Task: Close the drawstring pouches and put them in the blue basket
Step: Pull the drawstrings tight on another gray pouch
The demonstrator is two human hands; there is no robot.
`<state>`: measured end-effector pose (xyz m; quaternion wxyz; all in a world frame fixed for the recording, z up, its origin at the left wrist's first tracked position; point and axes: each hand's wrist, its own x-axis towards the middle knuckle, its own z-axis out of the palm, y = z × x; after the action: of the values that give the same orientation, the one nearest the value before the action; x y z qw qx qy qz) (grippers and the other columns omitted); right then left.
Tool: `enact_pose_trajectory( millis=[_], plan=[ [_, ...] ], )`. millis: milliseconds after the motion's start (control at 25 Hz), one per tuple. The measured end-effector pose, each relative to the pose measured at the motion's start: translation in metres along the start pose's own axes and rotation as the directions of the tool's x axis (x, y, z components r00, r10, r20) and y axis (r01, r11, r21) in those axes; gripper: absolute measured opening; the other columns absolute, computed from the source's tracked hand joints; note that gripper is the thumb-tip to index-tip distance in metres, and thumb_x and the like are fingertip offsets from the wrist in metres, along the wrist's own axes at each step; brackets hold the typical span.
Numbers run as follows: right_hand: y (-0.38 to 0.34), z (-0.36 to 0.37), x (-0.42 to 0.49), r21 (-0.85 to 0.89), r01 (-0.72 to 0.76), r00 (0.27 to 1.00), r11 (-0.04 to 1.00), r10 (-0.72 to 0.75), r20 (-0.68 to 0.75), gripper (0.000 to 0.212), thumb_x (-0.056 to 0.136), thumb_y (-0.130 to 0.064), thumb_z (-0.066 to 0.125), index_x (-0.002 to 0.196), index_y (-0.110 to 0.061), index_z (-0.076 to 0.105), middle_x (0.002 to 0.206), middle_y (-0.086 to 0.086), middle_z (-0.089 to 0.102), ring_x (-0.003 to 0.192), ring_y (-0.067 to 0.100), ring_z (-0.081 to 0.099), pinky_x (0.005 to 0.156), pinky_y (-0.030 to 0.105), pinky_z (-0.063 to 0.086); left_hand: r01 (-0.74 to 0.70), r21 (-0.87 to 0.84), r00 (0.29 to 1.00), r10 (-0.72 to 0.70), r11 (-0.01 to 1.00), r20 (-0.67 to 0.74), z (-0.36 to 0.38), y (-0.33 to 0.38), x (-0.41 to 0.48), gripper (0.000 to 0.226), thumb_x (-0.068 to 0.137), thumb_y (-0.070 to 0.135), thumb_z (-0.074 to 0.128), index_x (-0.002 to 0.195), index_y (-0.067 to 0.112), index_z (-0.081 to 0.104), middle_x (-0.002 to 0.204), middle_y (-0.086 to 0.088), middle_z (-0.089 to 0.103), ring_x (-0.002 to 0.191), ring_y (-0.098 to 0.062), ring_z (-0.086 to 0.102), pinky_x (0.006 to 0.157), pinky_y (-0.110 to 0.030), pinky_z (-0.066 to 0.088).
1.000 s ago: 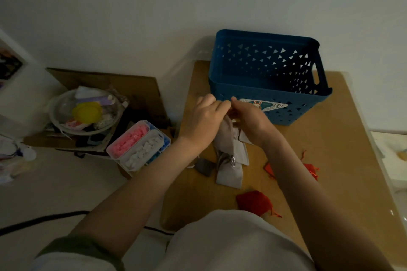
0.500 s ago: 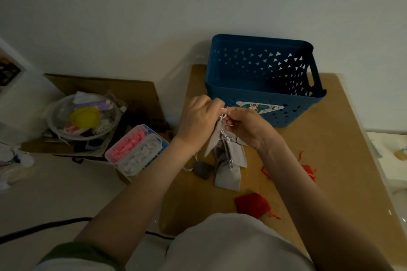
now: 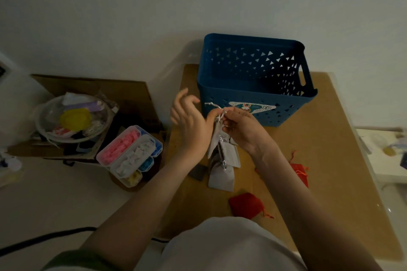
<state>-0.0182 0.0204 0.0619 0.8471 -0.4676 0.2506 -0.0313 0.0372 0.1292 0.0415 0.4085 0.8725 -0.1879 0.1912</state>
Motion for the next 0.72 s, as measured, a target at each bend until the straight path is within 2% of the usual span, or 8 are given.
enact_pose_trajectory(
  millis=[120, 280, 360, 440, 560, 640, 720],
  plan=[
    [0.005, -0.003, 0.002, 0.038, 0.014, 1.0, 0.999, -0.013, -0.009, 0.025, 0.1, -0.007, 0.041, 0.083, -0.009, 0.058, 0.057, -0.005, 0.059, 0.052, 0.004, 0.054, 0.058, 0.019, 0.044, -0.036, -0.031, 0.995, 0.038, 0.999, 0.091, 0.005, 0.003, -0.002, 0.022, 0.08, 0.035, 0.066, 0.091, 0.016, 0.063, 0.139, -0.013, 0.039, 0.127, -0.025, 0.033, 0.1, -0.044, 0.031],
    [0.006, -0.004, 0.002, 0.019, 0.055, 0.998, 0.998, -0.056, 0.02, 0.026, 0.1, -0.008, 0.04, 0.082, -0.01, 0.059, 0.06, -0.004, 0.061, 0.055, 0.005, 0.055, 0.059, 0.018, 0.047, -0.118, -0.156, 0.983, 0.137, 0.981, 0.12, 0.006, 0.001, 0.002, 0.009, 0.083, 0.016, 0.07, 0.083, 0.009, 0.064, 0.143, -0.015, 0.036, 0.129, -0.02, 0.03, 0.104, -0.028, 0.032],
    [0.007, -0.004, 0.003, -0.021, 0.076, 0.997, 0.997, -0.076, -0.003, 0.026, 0.1, -0.008, 0.042, 0.08, -0.011, 0.059, 0.06, -0.004, 0.061, 0.057, 0.006, 0.055, 0.059, 0.019, 0.047, -0.157, -0.095, 0.978, 0.168, 0.983, 0.12, 0.007, -0.001, 0.002, 0.01, 0.085, 0.017, 0.066, 0.081, 0.008, 0.063, 0.137, -0.016, 0.042, 0.125, -0.023, 0.033, 0.099, -0.027, 0.034],
    [0.006, -0.005, 0.005, 0.02, 0.097, 0.993, 0.995, -0.096, -0.064, 0.026, 0.099, -0.008, 0.043, 0.078, -0.01, 0.058, 0.065, 0.001, 0.06, 0.062, 0.01, 0.056, 0.064, 0.023, 0.047, -0.21, -0.025, 0.972, 0.211, 0.977, 0.1, 0.009, -0.004, -0.001, 0.011, 0.087, 0.016, 0.063, 0.081, 0.006, 0.062, 0.124, -0.021, 0.047, 0.115, -0.03, 0.041, 0.091, -0.026, 0.041],
    [0.004, -0.011, 0.009, 0.081, 0.11, 0.978, 0.991, -0.093, -0.186, 0.026, 0.098, -0.007, 0.045, 0.074, -0.01, 0.054, 0.066, 0.004, 0.054, 0.062, 0.013, 0.053, 0.064, 0.025, 0.047, -0.234, -0.062, 0.965, 0.24, 0.97, 0.107, 0.013, -0.01, -0.002, 0.005, 0.083, -0.001, 0.065, 0.083, 0.002, 0.062, 0.113, -0.025, 0.048, 0.101, -0.026, 0.05, 0.09, -0.008, 0.036],
    [0.007, -0.019, 0.009, 0.062, 0.11, 0.975, 0.992, -0.095, -0.203, 0.026, 0.099, -0.007, 0.044, 0.075, -0.009, 0.053, 0.066, 0.003, 0.053, 0.06, 0.012, 0.054, 0.059, 0.022, 0.048, -0.136, -0.2, 0.951, 0.184, 0.97, 0.248, 0.017, -0.011, -0.002, 0.007, 0.089, -0.004, 0.056, 0.087, 0.001, 0.06, 0.114, -0.019, 0.052, 0.098, -0.018, 0.053, 0.089, -0.002, 0.037],
    [0.01, -0.037, 0.009, -0.063, 0.095, 0.982, 0.993, -0.104, -0.155, 0.022, 0.1, -0.011, 0.043, 0.083, -0.01, 0.057, 0.074, 0.002, 0.06, 0.066, 0.01, 0.06, 0.061, 0.019, 0.049, 0.183, -0.377, 0.879, 0.021, 0.908, 0.477, 0.021, -0.005, -0.002, 0.015, 0.097, 0.004, 0.045, 0.086, 0.009, 0.054, 0.104, -0.005, 0.058, 0.094, -0.018, 0.059, 0.084, -0.016, 0.051]
  ],
)
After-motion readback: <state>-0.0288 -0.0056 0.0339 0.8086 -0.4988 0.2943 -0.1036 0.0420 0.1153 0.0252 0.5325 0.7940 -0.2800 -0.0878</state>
